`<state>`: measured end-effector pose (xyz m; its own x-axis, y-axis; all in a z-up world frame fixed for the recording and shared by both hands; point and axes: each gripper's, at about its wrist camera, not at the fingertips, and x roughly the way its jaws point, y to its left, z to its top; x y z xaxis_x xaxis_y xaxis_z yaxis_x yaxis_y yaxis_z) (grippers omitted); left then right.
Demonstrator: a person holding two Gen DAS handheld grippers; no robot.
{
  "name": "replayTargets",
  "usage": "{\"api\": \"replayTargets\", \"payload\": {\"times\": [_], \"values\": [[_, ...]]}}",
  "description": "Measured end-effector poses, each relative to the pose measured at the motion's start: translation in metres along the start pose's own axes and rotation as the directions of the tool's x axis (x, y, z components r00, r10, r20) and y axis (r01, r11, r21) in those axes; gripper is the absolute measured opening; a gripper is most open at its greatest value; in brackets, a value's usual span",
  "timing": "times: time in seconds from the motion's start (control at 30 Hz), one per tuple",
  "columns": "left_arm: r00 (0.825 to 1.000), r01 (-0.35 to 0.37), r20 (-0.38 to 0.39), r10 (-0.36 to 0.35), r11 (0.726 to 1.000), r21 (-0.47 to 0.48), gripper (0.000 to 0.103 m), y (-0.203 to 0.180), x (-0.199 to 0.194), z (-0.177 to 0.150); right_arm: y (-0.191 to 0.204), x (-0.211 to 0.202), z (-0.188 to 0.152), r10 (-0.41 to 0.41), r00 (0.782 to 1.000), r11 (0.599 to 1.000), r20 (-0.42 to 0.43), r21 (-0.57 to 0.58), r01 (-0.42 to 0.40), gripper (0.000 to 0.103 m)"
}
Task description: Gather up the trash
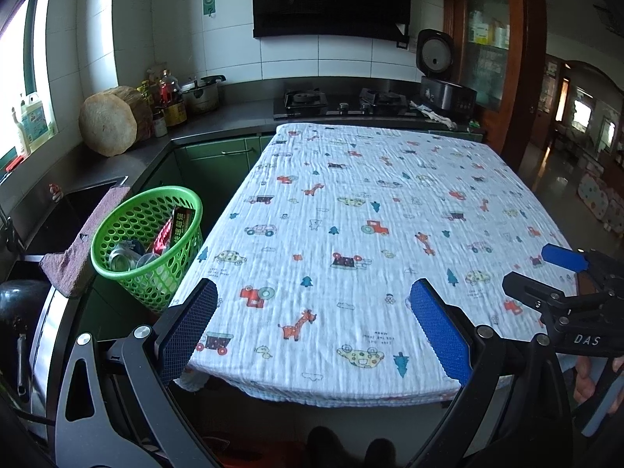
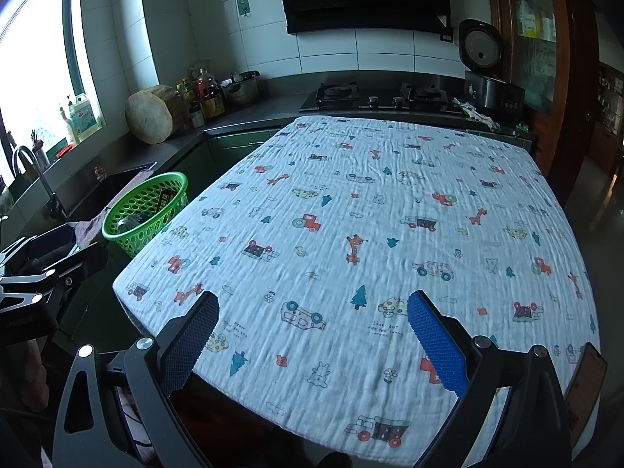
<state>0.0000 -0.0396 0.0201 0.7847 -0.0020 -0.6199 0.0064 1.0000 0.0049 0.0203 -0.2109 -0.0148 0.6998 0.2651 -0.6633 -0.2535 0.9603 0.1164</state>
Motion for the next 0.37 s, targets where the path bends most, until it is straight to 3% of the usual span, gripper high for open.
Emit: {"api": "replayTargets", "payload": {"times": [0.37], "values": [[1.000, -0.006, 0.029, 0.005, 1.000, 0.026, 0.098, -0.0089, -0.0075, 0.0042, -0.0015, -0.0009, 0.0011, 0.002, 1.000, 1.000, 0.004, 0.002, -0.002, 0.094]]}}
